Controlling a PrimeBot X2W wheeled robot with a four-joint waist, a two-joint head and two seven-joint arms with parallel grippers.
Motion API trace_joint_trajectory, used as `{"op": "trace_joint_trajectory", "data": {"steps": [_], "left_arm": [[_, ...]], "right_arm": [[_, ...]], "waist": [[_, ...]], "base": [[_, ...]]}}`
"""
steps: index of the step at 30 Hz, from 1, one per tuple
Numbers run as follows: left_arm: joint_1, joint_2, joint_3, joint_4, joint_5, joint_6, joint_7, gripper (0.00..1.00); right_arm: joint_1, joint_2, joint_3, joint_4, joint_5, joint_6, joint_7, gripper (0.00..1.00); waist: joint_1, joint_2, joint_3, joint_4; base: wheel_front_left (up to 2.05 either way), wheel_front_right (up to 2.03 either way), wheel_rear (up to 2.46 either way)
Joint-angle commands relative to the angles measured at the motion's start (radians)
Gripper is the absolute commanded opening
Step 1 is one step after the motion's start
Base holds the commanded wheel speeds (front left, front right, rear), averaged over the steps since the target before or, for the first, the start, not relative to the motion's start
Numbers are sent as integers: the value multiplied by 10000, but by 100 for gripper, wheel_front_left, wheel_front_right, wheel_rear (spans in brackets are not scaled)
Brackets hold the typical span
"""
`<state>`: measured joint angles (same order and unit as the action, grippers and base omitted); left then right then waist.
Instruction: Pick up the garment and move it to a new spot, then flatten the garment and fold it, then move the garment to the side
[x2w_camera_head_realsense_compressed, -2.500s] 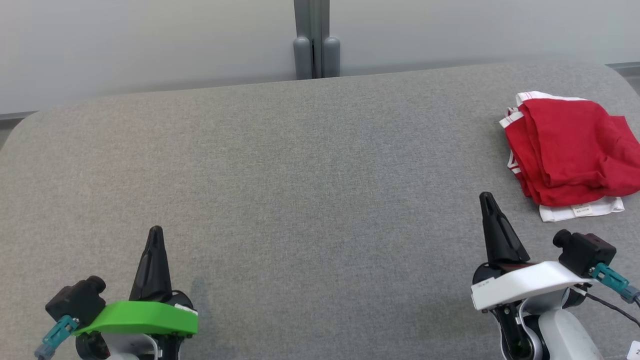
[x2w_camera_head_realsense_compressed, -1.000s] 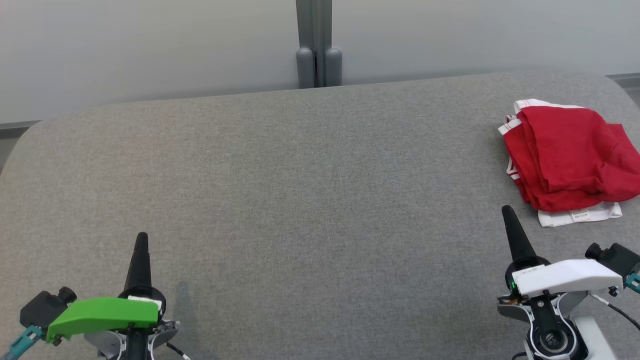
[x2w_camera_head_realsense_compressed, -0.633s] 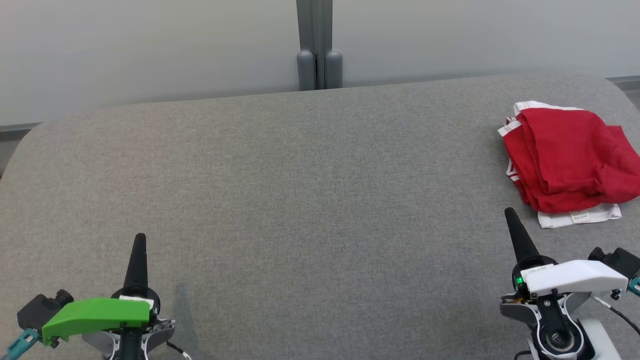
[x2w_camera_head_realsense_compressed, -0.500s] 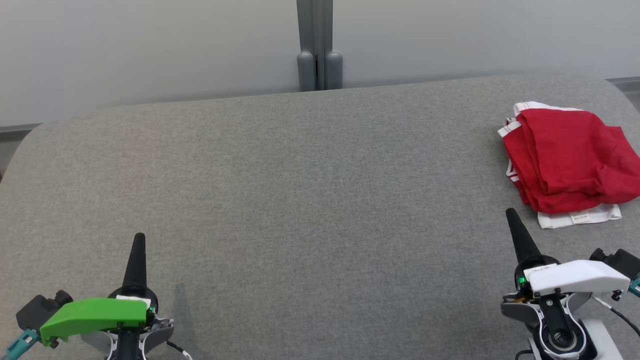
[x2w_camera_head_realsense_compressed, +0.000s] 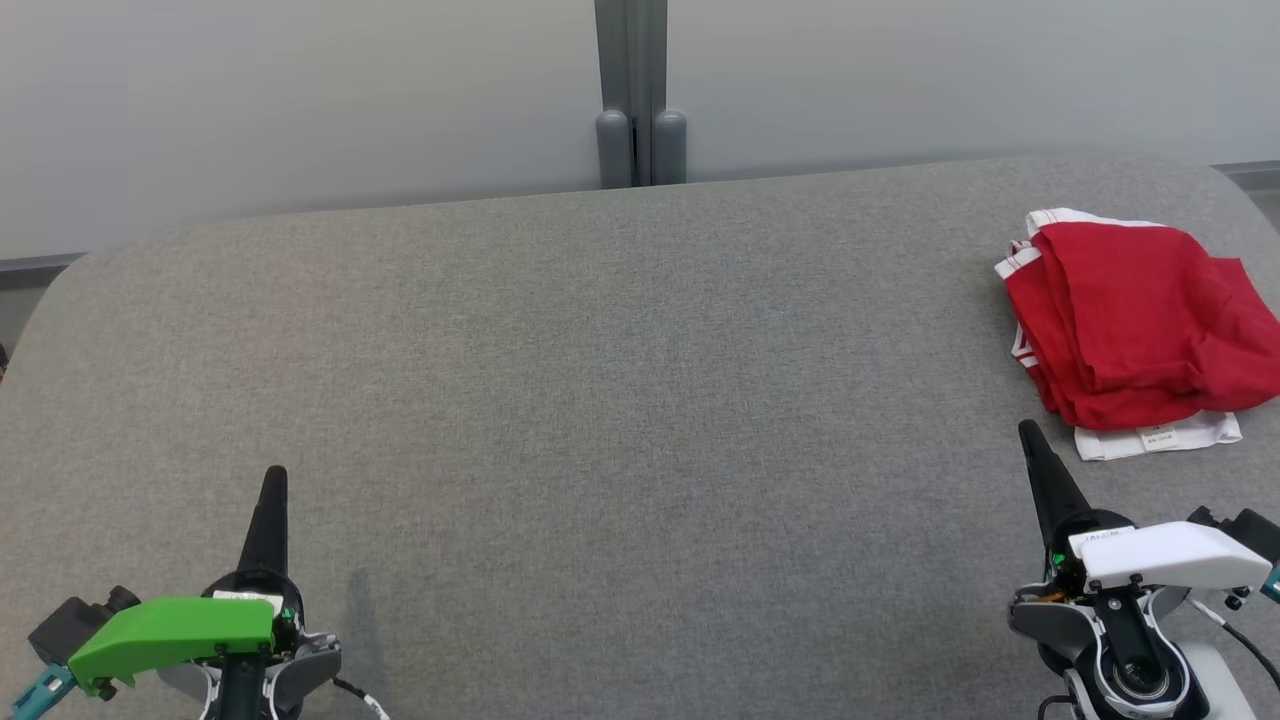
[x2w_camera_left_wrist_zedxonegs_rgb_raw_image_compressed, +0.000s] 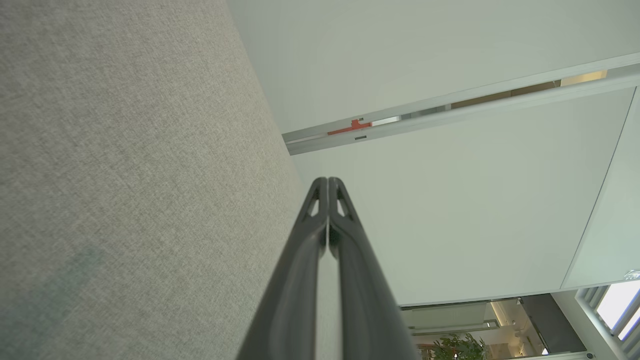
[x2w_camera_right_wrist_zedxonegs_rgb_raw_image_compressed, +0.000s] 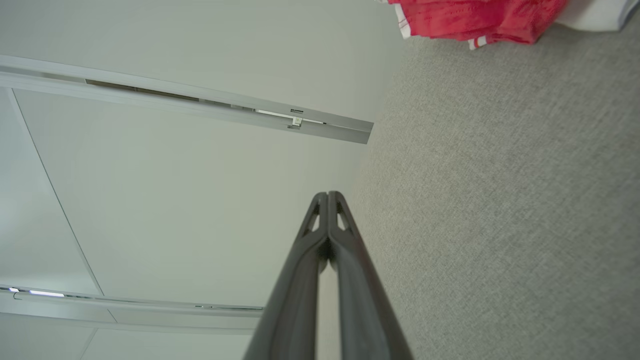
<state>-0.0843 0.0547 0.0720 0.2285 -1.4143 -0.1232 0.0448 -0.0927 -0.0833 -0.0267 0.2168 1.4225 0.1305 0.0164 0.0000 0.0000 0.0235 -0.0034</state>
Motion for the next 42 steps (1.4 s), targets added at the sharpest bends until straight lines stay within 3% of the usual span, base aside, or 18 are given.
{"op": "trace_joint_trajectory", "data": {"steps": [1, 31, 42], "left_arm": [[-241, 70, 73, -16, -209, -36, 71, 0], [-305, 47, 367, 184, -2118, -105, 667, 0], [-284, 31, 375, 180, -2052, -105, 680, 0]], "right_arm": [[-163, -29, -65, -4, 244, 3, 74, 0], [-159, 32, -497, 278, 2296, 4, 700, 0], [-162, 72, -542, 276, 2185, 5, 715, 0]], "waist": [[0, 0, -10, 2], [0, 0, -204, 34], [0, 0, -204, 34]], "base": [[0, 0, 0], [0, 0, 0], [0, 0, 0]]}}
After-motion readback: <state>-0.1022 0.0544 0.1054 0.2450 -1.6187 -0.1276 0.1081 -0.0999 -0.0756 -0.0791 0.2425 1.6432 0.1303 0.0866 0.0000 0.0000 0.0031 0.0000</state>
